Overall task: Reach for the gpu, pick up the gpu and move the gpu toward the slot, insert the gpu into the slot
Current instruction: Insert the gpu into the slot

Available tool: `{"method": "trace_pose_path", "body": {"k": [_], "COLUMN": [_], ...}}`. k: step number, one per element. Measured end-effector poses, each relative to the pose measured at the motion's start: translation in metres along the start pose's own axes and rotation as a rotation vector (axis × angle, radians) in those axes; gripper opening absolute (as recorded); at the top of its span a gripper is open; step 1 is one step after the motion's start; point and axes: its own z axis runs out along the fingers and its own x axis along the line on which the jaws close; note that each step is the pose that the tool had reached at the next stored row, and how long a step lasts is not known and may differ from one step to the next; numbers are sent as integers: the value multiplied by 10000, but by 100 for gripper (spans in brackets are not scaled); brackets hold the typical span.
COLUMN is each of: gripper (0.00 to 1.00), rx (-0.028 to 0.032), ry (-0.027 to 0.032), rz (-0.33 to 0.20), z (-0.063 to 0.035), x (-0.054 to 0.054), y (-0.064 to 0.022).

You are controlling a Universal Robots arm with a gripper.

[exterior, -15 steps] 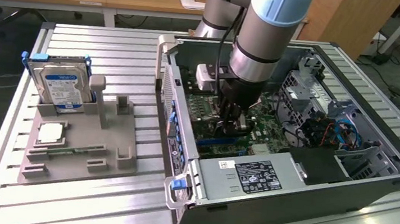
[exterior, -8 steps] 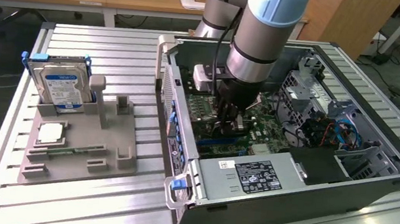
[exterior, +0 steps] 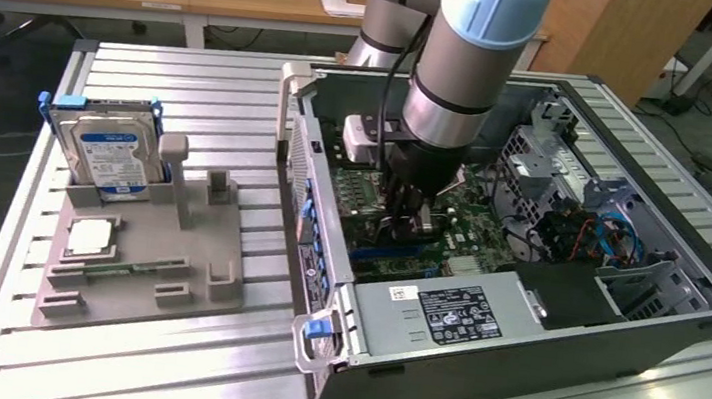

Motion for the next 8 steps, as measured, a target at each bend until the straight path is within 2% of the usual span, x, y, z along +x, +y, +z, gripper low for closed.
{"method": "trace_pose_path", "body": {"k": [8], "gripper": [28], "rx": [1], "ry": [-4], "rz": [-1], "z": [19], "x": [0], "y": [-1]}}
